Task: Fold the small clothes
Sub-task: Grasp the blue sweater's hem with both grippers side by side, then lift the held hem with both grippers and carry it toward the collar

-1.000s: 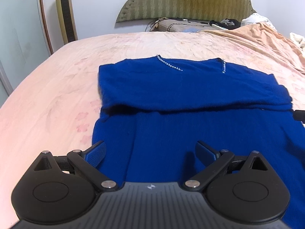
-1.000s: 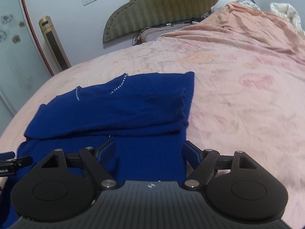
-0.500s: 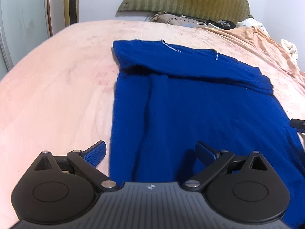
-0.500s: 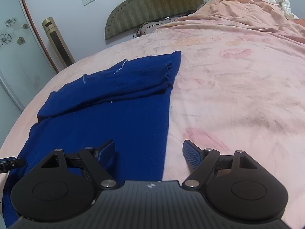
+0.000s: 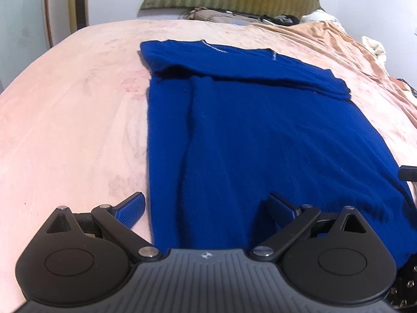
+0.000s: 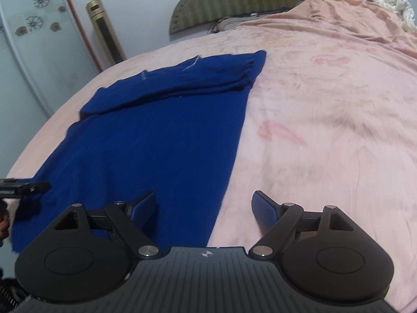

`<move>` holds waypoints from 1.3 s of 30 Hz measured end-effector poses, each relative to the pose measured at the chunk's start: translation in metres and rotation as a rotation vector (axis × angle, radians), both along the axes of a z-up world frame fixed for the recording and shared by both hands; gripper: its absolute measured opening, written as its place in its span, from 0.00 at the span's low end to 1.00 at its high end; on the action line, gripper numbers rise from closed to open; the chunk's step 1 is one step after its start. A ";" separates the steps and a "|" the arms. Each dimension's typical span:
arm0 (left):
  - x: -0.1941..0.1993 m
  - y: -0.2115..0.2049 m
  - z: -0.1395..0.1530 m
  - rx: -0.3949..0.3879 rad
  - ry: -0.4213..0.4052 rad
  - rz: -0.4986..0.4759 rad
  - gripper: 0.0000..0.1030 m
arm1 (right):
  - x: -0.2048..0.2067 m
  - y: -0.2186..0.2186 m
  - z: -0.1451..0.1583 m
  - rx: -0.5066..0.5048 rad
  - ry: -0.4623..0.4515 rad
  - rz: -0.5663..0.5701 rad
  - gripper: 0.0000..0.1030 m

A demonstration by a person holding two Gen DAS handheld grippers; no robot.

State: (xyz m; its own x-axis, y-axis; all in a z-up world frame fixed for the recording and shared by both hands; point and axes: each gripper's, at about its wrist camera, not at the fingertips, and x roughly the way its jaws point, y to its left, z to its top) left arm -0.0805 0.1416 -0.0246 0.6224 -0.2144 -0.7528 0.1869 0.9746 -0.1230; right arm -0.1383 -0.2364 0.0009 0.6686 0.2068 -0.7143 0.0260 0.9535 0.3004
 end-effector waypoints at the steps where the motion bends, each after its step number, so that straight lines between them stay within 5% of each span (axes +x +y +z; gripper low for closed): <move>1: -0.001 0.000 0.000 0.006 0.003 -0.007 0.98 | -0.004 0.002 0.001 0.005 0.006 0.018 0.83; 9: -0.014 0.015 0.002 -0.014 0.009 -0.015 0.98 | -0.023 0.040 0.003 -0.077 0.018 0.148 0.80; 13: -0.017 0.005 0.002 -0.001 0.006 -0.050 0.94 | -0.021 0.045 0.004 -0.110 -0.003 0.138 0.49; 14: -0.018 0.001 0.002 0.001 0.000 -0.068 0.88 | -0.020 0.045 0.004 -0.104 -0.004 0.137 0.38; 17: -0.018 -0.014 0.006 0.014 -0.016 -0.118 0.50 | -0.015 0.040 0.004 -0.095 -0.008 0.112 0.16; 19: -0.011 -0.016 0.009 -0.043 0.004 -0.121 0.22 | -0.014 0.037 0.005 -0.075 -0.019 0.112 0.12; 22: 0.000 -0.021 0.011 -0.079 0.007 -0.099 0.11 | -0.009 0.035 0.011 -0.084 -0.052 0.115 0.11; 28: 0.018 -0.029 0.027 -0.113 -0.093 -0.082 0.10 | 0.015 0.018 0.030 -0.147 -0.145 0.077 0.10; 31: 0.031 -0.032 0.018 -0.092 -0.071 -0.066 0.10 | 0.034 0.009 0.022 -0.176 -0.120 0.053 0.12; 35: 0.032 -0.028 0.007 -0.112 -0.020 -0.045 0.14 | 0.037 -0.001 0.010 -0.117 -0.076 -0.008 0.41; 38: 0.024 -0.017 0.009 -0.129 -0.023 -0.019 0.48 | 0.024 -0.002 0.010 -0.116 -0.074 -0.028 0.48; 39: 0.019 -0.012 0.011 -0.136 -0.034 -0.007 0.69 | 0.020 -0.004 0.010 -0.107 -0.064 -0.037 0.48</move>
State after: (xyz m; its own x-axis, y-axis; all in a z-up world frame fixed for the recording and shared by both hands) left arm -0.0613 0.1299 -0.0140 0.6453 -0.3175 -0.6949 0.2000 0.9480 -0.2474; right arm -0.1182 -0.2407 0.0110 0.7192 0.1064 -0.6866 0.0456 0.9789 0.1994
